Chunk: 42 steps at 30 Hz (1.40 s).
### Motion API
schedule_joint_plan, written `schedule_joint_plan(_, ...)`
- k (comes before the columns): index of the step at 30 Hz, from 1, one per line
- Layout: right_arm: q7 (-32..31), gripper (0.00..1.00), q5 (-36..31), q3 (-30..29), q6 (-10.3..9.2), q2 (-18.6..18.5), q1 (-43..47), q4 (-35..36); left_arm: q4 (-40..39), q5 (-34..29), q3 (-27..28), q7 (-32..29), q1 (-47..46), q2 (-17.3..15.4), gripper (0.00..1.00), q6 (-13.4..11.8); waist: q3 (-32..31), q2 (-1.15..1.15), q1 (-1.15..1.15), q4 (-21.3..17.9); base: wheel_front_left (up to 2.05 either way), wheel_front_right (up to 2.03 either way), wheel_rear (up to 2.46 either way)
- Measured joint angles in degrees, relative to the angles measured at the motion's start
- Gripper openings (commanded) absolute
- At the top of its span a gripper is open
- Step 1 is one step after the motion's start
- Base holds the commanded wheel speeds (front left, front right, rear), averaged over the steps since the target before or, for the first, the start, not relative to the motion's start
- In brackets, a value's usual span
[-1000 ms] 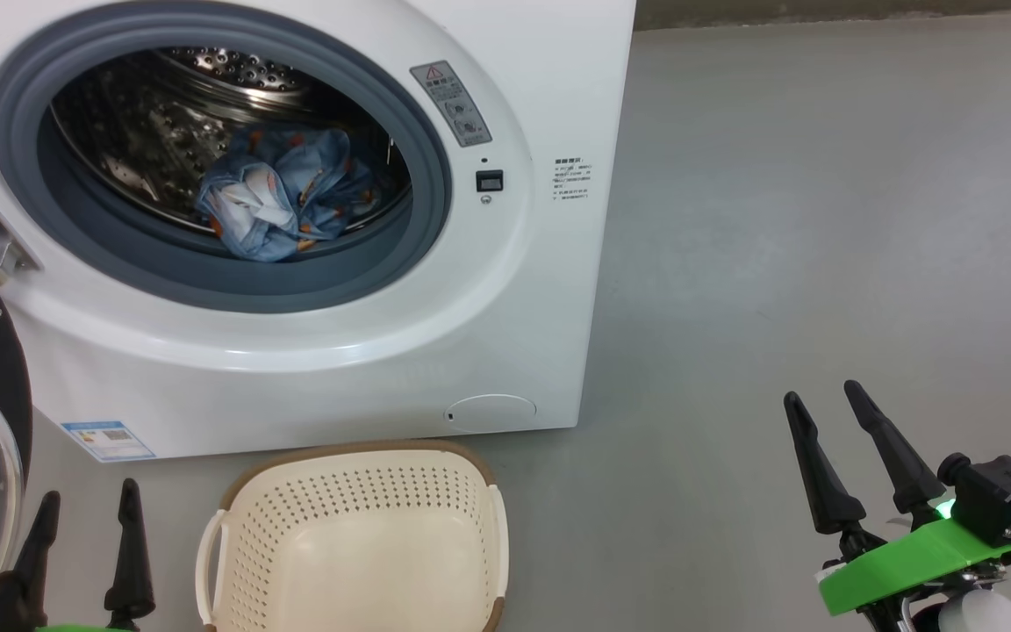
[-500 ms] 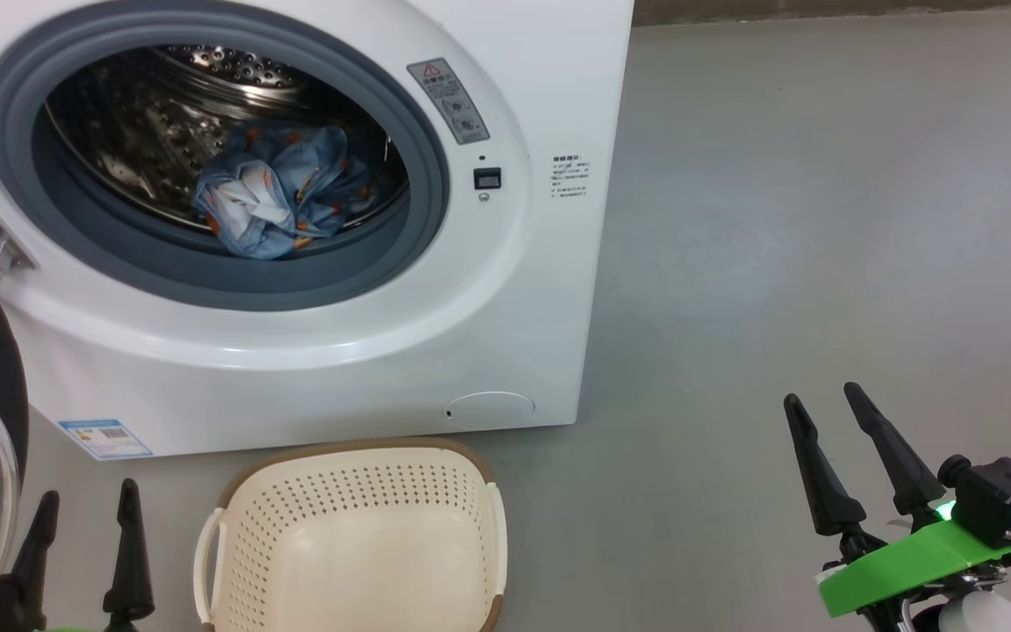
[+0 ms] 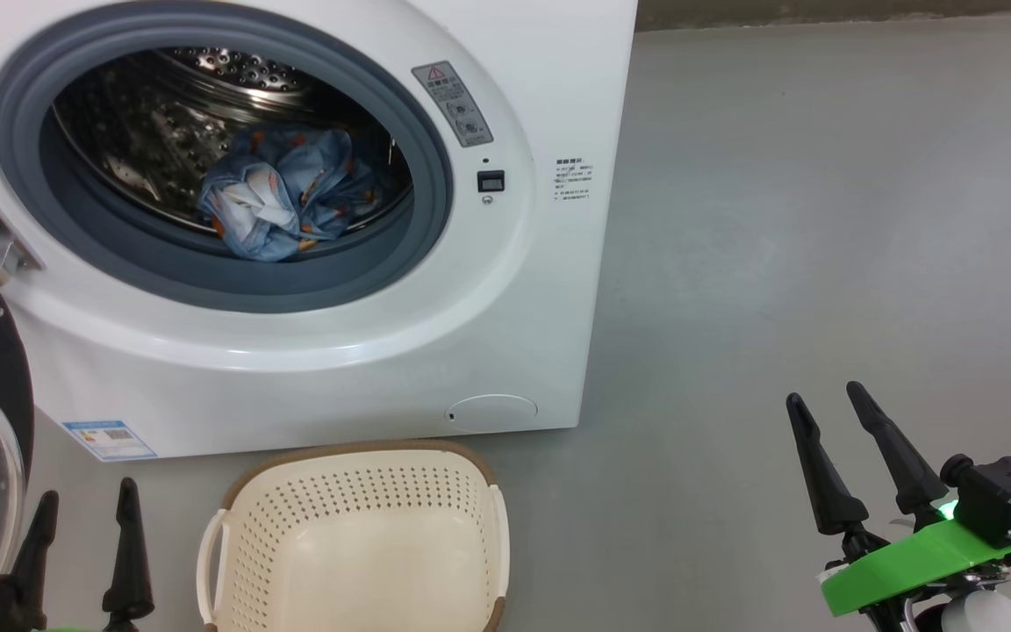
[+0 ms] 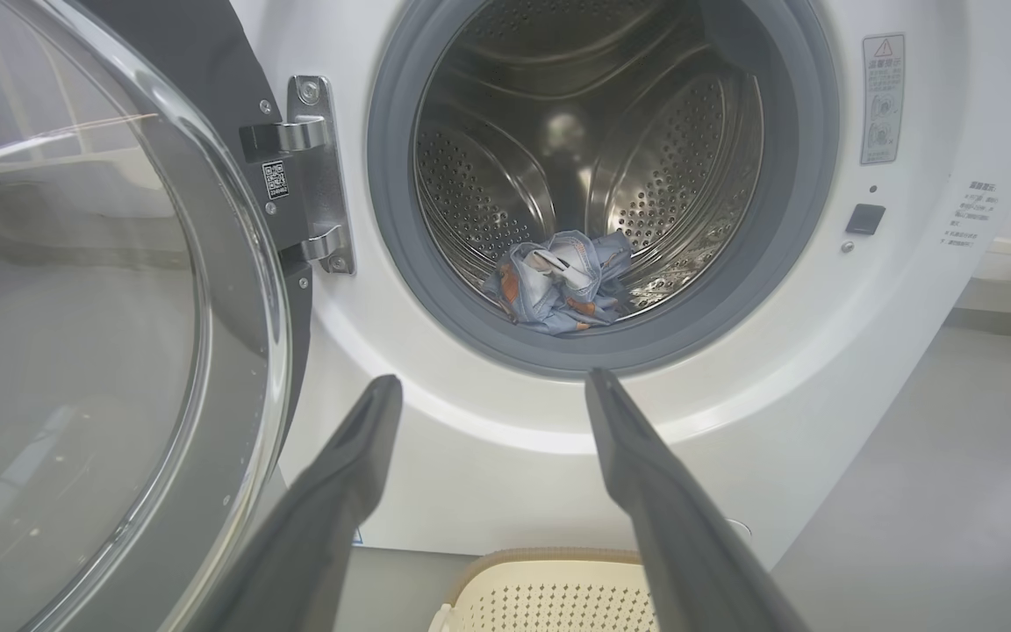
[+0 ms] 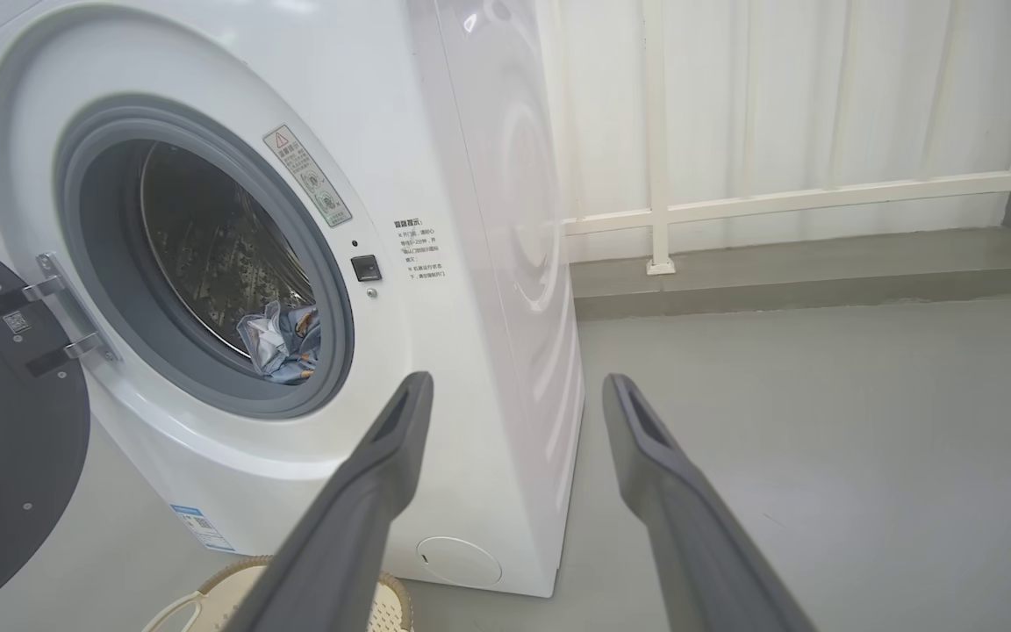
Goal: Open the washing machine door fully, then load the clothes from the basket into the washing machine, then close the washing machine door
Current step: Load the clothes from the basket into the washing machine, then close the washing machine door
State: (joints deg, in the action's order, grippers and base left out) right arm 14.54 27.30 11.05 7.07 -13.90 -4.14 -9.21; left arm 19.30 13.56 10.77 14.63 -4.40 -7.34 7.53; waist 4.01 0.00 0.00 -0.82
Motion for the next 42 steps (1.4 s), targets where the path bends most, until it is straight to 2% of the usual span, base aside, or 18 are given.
schedule_joint_plan(8, 0.0, 1.00, 0.0, 0.0, 0.00, -0.3, 0.0, 0.0, 0.0, 0.0, 0.0, 0.0, 0.0, 0.0, 1.00, 0.0, -0.1, 0.00, 0.00, 0.0, -0.27, 0.27, 0.00)
schedule_joint_plan(23, 0.0, 1.00, 0.0, 0.0, 0.00, -0.6, 0.1, 0.0, -0.1, 0.2, -0.2, 0.0, 1.2, 0.0, 1.00, 0.0, -0.7, 0.00, -0.01, 0.1, -1.01, 1.01, 0.00)
schedule_joint_plan(42, 0.0, 1.00, 0.0, 0.2, 0.00, -0.7, 0.2, 0.3, -1.2, 1.0, -0.1, 0.0, 2.3, 0.3, 1.00, 0.0, -0.1, 0.00, 0.00, 1.7, -0.05, 0.05, 0.00)
